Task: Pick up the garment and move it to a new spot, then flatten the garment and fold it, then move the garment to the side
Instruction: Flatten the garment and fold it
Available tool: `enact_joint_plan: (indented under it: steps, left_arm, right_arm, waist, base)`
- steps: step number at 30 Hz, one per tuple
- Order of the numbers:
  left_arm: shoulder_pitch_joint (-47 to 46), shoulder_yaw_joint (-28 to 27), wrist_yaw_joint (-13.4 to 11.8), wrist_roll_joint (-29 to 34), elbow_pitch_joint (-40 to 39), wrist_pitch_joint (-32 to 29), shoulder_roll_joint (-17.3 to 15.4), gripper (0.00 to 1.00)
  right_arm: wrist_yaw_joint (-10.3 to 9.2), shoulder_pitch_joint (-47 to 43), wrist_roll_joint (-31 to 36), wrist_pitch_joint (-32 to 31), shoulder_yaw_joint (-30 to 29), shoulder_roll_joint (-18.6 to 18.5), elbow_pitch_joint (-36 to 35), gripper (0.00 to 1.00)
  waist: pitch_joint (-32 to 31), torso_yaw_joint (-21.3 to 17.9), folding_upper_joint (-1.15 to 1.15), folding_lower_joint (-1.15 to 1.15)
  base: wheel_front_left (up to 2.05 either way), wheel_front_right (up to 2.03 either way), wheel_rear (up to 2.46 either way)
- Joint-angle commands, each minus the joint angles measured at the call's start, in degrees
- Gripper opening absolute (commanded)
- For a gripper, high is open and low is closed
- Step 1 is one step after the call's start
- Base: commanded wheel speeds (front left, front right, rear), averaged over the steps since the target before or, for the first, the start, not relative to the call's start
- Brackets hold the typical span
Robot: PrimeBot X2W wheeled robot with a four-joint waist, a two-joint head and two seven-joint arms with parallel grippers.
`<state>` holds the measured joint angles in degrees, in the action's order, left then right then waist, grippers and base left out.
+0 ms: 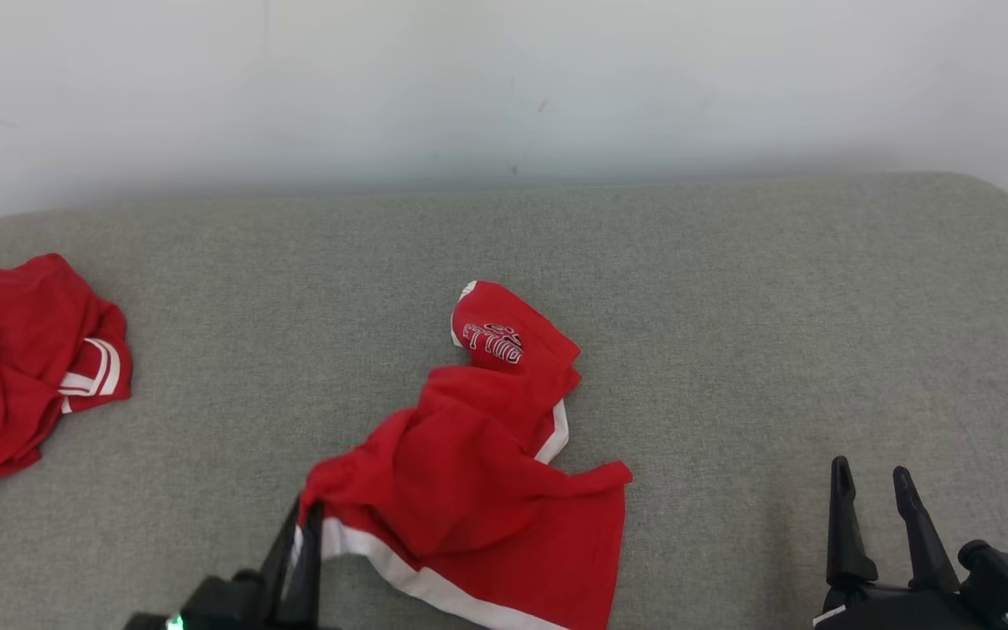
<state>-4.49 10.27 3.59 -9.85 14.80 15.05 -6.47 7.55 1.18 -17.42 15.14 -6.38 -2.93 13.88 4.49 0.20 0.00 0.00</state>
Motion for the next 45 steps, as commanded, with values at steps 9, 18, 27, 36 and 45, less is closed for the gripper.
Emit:
enact_joint_plan:
  steps: [9,18,27,36,45]
  left_arm:
    - [2.62,-3.03,1.63,-0.09,2.35,0.10,2.26,1.00]
    - [6.13,-10.29,1.74,1.21,-5.53,0.10,3.33,1.00]
    - [8.14,-14.07,2.42,2.29,-5.77,0.10,3.60,1.00]
    - [7.44,-13.26,2.29,0.87,-4.87,0.10,3.62,1.00]
    - [7.57,-13.25,1.80,0.29,-4.25,0.10,3.63,1.00]
  right_arm:
    - [-0.13,-0.39,-0.31,0.11,1.48,0.09,1.21,1.00]
    - [-0.13,0.87,-1.66,0.11,7.44,0.07,5.48,1.00]
    - [-0.13,4.40,-2.07,0.10,16.99,0.05,13.65,1.00]
    - [-0.13,8.44,-2.67,0.10,23.23,0.04,24.13,1.00]
    - [-0.13,11.77,-4.35,-0.09,25.82,0.04,30.33,0.00]
  waist:
    - [-0.64,1.24,0.00,0.00]
    - [-1.14,3.46,0.00,0.00]
    - [-0.66,5.23,0.00,0.00]
    - [-0.03,6.62,0.00,0.00]
    - [-0.02,6.19,0.00,0.00]
  base:
    - [0.00,0.00,0.00]
    - [0.00,0.00,0.00]
    - [0.00,0.00,0.00]
    - [0.00,0.00,0.00]
    - [0.00,0.00,0.00]
